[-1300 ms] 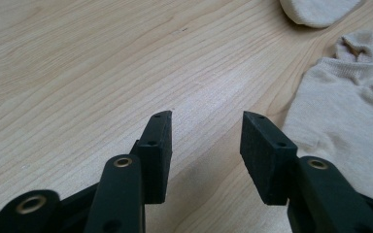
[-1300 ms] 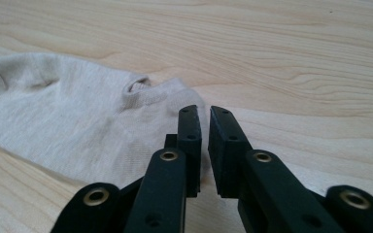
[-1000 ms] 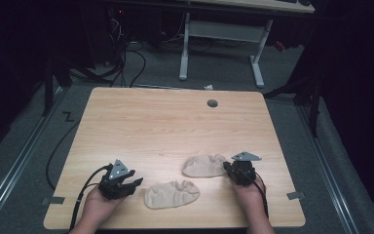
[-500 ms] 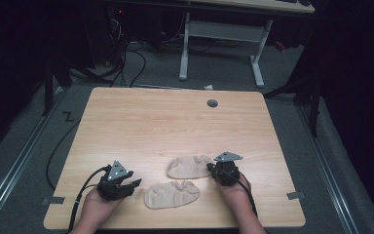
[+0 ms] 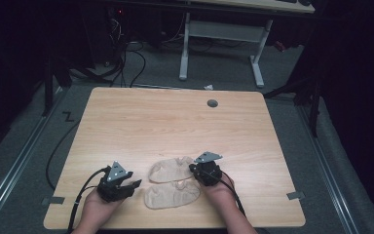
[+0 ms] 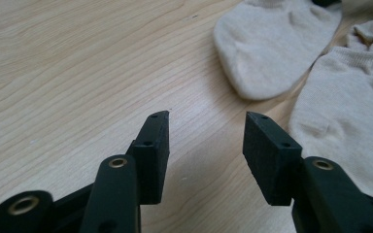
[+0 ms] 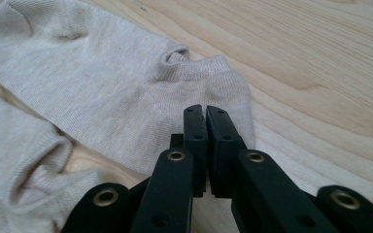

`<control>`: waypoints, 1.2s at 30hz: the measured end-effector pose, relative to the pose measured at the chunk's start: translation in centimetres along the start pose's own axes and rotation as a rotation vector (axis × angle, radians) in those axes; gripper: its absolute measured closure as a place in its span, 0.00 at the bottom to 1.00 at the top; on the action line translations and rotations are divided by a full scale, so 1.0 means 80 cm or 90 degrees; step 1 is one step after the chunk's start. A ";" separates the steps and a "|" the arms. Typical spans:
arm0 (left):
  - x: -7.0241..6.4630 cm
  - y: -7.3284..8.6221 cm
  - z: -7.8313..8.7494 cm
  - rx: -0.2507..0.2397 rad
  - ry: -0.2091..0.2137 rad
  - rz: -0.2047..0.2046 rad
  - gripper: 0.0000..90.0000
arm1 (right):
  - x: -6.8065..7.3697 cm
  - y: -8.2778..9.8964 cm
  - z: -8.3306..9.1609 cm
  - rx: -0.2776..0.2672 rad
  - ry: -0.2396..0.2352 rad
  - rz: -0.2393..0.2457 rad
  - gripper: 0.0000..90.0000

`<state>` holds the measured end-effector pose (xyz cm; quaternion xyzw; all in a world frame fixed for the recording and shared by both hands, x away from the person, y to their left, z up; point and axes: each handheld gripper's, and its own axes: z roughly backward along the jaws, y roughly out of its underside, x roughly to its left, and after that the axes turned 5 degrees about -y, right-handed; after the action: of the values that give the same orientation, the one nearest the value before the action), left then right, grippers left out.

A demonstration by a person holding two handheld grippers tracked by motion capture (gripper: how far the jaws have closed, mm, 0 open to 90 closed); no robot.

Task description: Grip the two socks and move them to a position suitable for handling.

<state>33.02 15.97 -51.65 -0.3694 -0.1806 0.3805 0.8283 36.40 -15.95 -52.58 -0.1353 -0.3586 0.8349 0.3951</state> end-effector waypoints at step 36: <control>-0.011 -0.033 -0.058 0.018 0.005 -0.008 0.96 | -0.004 -0.002 -0.004 -0.006 -0.014 -0.046 0.94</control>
<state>36.44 11.92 -52.80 -0.3577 -0.1746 0.3763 0.8367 36.88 -16.00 -52.72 -0.1150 -0.3715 0.8197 0.4206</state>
